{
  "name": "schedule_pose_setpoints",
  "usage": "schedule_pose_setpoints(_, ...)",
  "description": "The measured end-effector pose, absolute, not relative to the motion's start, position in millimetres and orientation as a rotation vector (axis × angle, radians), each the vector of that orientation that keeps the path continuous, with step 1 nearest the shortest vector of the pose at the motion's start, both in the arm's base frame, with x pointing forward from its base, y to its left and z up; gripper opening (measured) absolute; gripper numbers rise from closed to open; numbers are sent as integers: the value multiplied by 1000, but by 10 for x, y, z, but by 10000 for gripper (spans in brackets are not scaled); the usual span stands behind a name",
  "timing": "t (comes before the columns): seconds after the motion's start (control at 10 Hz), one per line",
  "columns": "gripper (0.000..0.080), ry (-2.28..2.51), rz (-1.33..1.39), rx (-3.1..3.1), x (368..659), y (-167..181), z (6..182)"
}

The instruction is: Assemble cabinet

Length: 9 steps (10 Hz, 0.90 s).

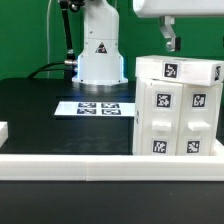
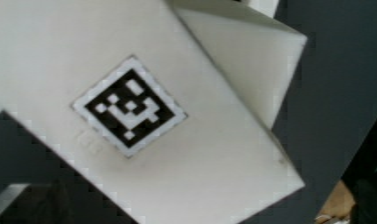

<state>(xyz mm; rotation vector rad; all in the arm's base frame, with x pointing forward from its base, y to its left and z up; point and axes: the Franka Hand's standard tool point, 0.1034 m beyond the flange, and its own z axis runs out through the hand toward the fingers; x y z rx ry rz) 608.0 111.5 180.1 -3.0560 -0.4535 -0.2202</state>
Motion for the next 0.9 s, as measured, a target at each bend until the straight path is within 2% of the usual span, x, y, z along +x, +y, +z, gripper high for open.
schedule_pose_setpoints(0.2,797,-947,-220,-2977,6074,1085,1776)
schedule_pose_setpoints(0.5,797,-1358,-202,-2842,6069,1003,1744)
schedule_pose_setpoints(0.9,797,-1297,-158,-2863,5970,878,1606)
